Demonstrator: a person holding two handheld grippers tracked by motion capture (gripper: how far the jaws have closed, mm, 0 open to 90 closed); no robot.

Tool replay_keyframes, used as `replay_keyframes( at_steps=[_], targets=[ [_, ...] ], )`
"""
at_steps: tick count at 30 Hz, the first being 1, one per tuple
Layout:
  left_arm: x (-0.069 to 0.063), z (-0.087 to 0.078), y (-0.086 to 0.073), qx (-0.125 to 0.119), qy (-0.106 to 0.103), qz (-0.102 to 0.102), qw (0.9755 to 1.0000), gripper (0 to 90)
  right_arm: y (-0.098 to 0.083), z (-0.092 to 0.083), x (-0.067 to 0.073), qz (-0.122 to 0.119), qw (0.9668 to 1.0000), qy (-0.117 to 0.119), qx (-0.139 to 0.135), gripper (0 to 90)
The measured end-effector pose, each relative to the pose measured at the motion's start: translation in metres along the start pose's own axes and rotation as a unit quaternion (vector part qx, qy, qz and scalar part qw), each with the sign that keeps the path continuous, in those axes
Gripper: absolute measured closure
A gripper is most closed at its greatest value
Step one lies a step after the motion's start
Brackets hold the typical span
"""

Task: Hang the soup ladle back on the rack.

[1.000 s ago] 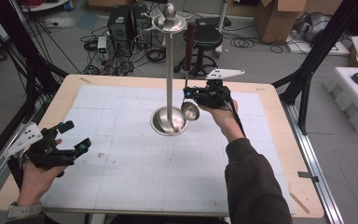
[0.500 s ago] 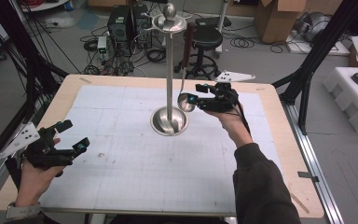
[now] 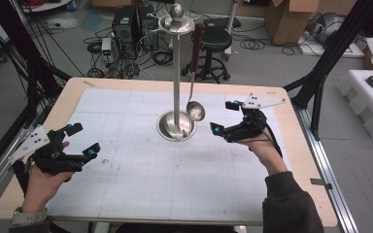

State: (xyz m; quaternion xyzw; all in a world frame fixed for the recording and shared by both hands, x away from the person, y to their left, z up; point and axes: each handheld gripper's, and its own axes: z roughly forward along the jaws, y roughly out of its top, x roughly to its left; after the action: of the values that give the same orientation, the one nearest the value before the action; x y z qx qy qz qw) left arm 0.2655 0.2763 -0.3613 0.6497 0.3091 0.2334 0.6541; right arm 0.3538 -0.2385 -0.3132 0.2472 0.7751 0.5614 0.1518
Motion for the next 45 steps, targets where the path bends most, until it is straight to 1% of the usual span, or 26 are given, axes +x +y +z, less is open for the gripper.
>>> replay_keyframes(
  at_steps=[3, 6, 7, 9, 10, 12, 16, 19, 22, 23, 25, 27, 32, 37, 39, 40, 42, 43, 45],
  targets=[
    [-0.001, 0.005, 0.0, 0.003, -0.004, 0.001, 1.0, 1.7, -0.011, -0.014, -0.002, 0.006, 1.0, -0.006, -0.005, 0.0],
    [-0.002, 0.008, -0.001, 0.006, -0.005, 0.001, 1.0, 1.7, -0.025, -0.029, -0.008, 0.007, 0.9996, -0.026, -0.008, 0.0],
    [-0.002, 0.009, -0.001, 0.007, -0.005, 0.001, 1.0, 1.8, -0.029, -0.034, -0.009, 0.015, 0.9994, -0.028, -0.01, 0.0],
    [-0.002, 0.01, -0.002, 0.008, -0.005, 0.001, 1.0, 1.7, -0.036, -0.041, -0.012, 0.022, 0.999, -0.038, -0.011, 0.0],
    [-0.002, 0.01, -0.002, 0.008, -0.006, 0.0, 1.0, 1.7, -0.042, -0.046, -0.014, 0.023, 0.9987, -0.044, -0.012, 0.0],
    [-0.002, 0.011, -0.002, 0.01, -0.006, 0.0, 0.9999, 1.7, -0.05, -0.054, -0.017, 0.033, 0.998, -0.051, -0.018, 0.0],
    [-0.003, 0.013, -0.004, 0.014, -0.006, 0.001, 0.9999, 1.7, -0.066, -0.068, -0.022, 0.045, 0.9968, -0.062, -0.024, 0.0],
    [-0.003, 0.014, -0.005, 0.016, -0.005, 0.0, 0.9999, 1.7, -0.075, -0.077, -0.024, 0.048, 0.9959, -0.074, -0.022, 0.0],
    [-0.003, 0.015, -0.006, 0.017, -0.005, -0.001, 0.9998, 1.7, -0.085, -0.089, -0.028, 0.054, 0.9947, -0.081, -0.033, 0.0],
    [-0.003, 0.015, -0.006, 0.018, -0.005, -0.001, 0.9998, 1.7, -0.085, -0.089, -0.028, 0.054, 0.9947, -0.081, -0.033, 0.0],
    [-0.003, 0.015, -0.007, 0.019, -0.004, -0.001, 0.9998, 1.7, -0.09, -0.096, -0.031, 0.057, 0.9939, -0.088, -0.033, 0.0],
    [-0.003, 0.015, -0.007, 0.018, -0.004, -0.003, 0.9998, 1.8, -0.093, -0.102, -0.031, 0.052, 0.9936, -0.095, -0.032, 0.0],
    [-0.003, 0.016, -0.008, 0.022, -0.003, -0.001, 0.9998, 1.7, -0.098, -0.118, -0.03, 0.044, 0.9929, -0.103, -0.041, 0.0],
    [-0.003, 0.017, -0.009, 0.023, -0.003, -0.001, 0.9997, 1.7, -0.104, -0.13, -0.029, 0.047, 0.9914, -0.111, -0.052, 0.0],
    [-0.003, 0.017, -0.009, 0.024, -0.002, -0.003, 0.9997, 1.7, -0.106, -0.134, -0.028, 0.047, 0.991, -0.113, -0.056, 0.0],
    [-0.002, 0.017, -0.01, 0.025, -0.002, -0.002, 0.9997, 1.7, -0.108, -0.136, -0.027, 0.052, 0.9908, -0.11, -0.058, 0.0],
    [-0.002, 0.018, -0.01, 0.025, -0.002, -0.002, 0.9997, 1.7, -0.111, -0.138, -0.025, 0.055, 0.9899, -0.112, -0.066, 0.0],
    [-0.002, 0.018, -0.01, 0.026, -0.001, -0.002, 0.9997, 1.7, -0.112, -0.138, -0.025, 0.052, 0.9905, -0.109, -0.065, 0.0],
    [-0.003, 0.019, -0.01, 0.025, -0.002, -0.003, 0.9997, 1.7, -0.112, -0.138, -0.024, 0.05, 0.9907, -0.111, -0.061, 0.0]
  ],
)
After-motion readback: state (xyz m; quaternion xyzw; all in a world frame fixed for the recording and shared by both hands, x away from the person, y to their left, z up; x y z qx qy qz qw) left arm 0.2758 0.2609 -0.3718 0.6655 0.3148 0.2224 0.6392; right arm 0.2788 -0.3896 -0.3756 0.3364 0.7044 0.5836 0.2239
